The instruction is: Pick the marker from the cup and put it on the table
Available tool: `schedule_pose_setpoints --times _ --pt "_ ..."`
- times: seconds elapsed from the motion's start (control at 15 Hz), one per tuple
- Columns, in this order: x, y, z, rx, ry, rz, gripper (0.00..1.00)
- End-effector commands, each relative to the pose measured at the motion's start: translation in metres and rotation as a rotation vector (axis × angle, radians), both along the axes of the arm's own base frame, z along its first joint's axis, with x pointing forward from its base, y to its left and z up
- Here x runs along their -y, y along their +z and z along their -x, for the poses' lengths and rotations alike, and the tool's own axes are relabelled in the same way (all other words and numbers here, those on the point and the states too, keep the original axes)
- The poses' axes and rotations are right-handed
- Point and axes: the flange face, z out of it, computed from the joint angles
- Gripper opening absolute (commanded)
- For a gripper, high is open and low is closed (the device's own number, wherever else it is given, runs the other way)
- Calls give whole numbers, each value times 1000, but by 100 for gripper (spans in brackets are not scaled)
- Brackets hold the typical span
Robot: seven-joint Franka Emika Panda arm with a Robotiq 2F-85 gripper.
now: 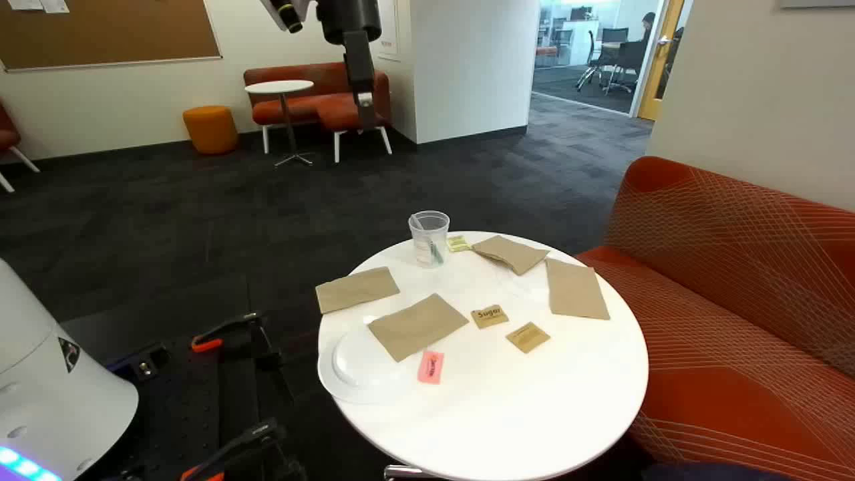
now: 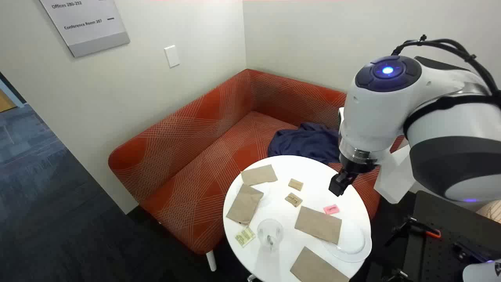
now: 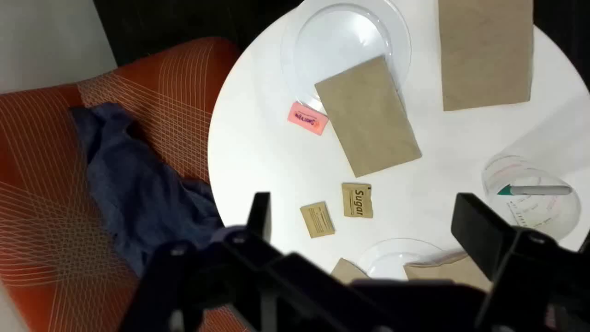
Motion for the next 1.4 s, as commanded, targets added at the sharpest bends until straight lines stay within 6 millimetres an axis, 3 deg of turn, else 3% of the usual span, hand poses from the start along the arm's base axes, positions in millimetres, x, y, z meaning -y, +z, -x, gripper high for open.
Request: schedule_pose_setpoints --times 0.0,0.6,0.93,1.33 --pt "0 0 0 -1 0 0 100" --pt "0 0 -2 -4 -1 -5 100" --pt "-4 -12 -20 -9 -65 -10 100" --pt "-26 -36 -50 -10 -190 -31 100"
